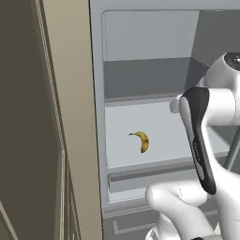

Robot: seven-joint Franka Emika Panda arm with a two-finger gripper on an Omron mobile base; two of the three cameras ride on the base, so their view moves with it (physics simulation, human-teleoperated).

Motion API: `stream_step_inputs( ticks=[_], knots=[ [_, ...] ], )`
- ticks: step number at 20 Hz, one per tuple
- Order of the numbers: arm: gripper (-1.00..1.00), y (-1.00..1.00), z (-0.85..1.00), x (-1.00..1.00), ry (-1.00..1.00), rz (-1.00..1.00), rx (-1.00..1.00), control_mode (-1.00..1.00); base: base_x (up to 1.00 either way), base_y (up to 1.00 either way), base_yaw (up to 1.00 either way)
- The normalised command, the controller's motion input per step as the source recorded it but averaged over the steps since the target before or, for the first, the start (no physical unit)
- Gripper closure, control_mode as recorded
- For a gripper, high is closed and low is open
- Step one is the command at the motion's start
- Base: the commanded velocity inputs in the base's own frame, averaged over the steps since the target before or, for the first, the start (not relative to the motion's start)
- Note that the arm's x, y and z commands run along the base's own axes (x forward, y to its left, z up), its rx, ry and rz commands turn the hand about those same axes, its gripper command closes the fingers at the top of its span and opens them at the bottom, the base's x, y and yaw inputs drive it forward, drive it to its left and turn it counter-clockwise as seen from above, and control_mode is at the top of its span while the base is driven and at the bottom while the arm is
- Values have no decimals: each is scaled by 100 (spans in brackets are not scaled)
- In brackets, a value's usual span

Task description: Open the fridge, remove the banana, lemon, and fish, and place them on any counter.

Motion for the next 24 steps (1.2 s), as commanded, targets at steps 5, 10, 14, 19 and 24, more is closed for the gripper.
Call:
stream_step_inputs(
  ticks=[5,10,14,19,24],
  knots=[
    [100,10,-3,-60,-14,3,-1,-100,0,0,0],
    [100,0,-1,-28,-1,0,0,-100,0,0,0],
    [100,0,0,0,0,0,0,-100,0,0,0],
    [100,0,0,-12,-2,0,0,100,-10,0,0],
    [100,0,0,0,0,0,0,100,-93,2,0]
  ],
)
